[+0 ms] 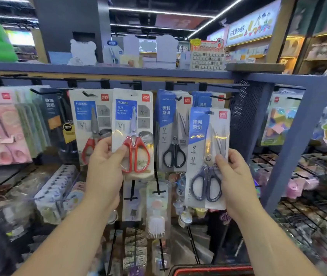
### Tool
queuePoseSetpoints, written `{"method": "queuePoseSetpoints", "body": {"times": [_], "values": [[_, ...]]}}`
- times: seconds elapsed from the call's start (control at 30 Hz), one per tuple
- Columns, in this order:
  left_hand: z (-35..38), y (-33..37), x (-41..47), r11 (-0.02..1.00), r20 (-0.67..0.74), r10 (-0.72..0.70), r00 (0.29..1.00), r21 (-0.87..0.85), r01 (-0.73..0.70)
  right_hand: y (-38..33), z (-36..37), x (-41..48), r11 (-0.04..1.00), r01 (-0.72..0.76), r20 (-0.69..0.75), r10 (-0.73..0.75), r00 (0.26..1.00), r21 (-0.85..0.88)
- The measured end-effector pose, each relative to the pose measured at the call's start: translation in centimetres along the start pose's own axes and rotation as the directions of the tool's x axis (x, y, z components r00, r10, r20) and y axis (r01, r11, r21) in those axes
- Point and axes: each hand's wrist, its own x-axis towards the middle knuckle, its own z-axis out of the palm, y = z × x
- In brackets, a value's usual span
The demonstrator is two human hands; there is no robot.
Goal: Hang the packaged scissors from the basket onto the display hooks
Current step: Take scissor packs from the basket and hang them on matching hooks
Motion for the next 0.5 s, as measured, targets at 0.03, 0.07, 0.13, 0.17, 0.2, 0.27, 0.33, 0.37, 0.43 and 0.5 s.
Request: {"method": "queuePoseSetpoints", "body": {"times": [0.03, 0.07, 0.13, 0.17, 0.2, 0.27, 0.33, 0.37, 0.43, 0.5], "values": [[-0.1, -0.2, 0.0, 1.000, 0.000, 0.002, 1.000, -0.013, -0.002, 0.1, 0.0, 0.1, 1.000, 0.000, -0.007, 0.000, 1.000, -0.011], [-0.3, -0.4, 0.1, 1.000, -0.001, 0.007, 1.000, -0.021, -0.007, 0.0, 0.0, 0.2, 1.000, 0.001, -0.010, -0.002, 1.000, -0.018], [-0.4, -0.9, 0.4, 0.999, 0.000, 0.013, 1.000, -0.029, -0.013, 0.1, 0.0, 0.6, 0.999, 0.014, -0.021, -0.014, 1.000, -0.045], [-0.4, -1.2, 0.7, 0.999, 0.004, 0.006, 1.000, -0.036, -0.006, 0.2, 0.0, 0.9, 0.998, 0.025, -0.029, -0.027, 0.999, -0.059], [-0.4, -1.4, 1.0, 0.999, 0.011, -0.009, 1.000, -0.041, 0.009, 0.2, 0.1, 1.1, 0.997, 0.034, -0.037, -0.037, 0.999, -0.069], [-0.4, -1.9, 1.9, 0.998, 0.022, -0.047, 0.999, -0.040, 0.048, 0.4, 0.2, 1.5, 0.995, 0.049, -0.046, -0.053, 0.998, -0.092], [-0.4, -2.4, 2.9, 0.998, 0.021, -0.060, 0.998, -0.026, 0.061, 0.6, 0.1, 2.0, 0.993, 0.059, -0.049, -0.064, 0.997, -0.099], [-0.3, -2.7, 3.4, 0.998, 0.014, -0.063, 0.998, -0.017, 0.063, 0.7, -0.1, 2.4, 0.994, 0.059, -0.056, -0.065, 0.996, -0.094], [-0.1, -3.7, 4.1, 0.997, -0.014, -0.073, 0.997, 0.004, 0.073, 0.6, -0.5, 3.4, 0.994, 0.066, -0.074, -0.072, 0.995, -0.086], [0.2, -4.7, 4.3, 0.997, -0.046, -0.069, 0.997, 0.036, 0.070, 0.3, -1.1, 4.7, 0.993, 0.089, -0.088, -0.096, 0.992, -0.080]]}}
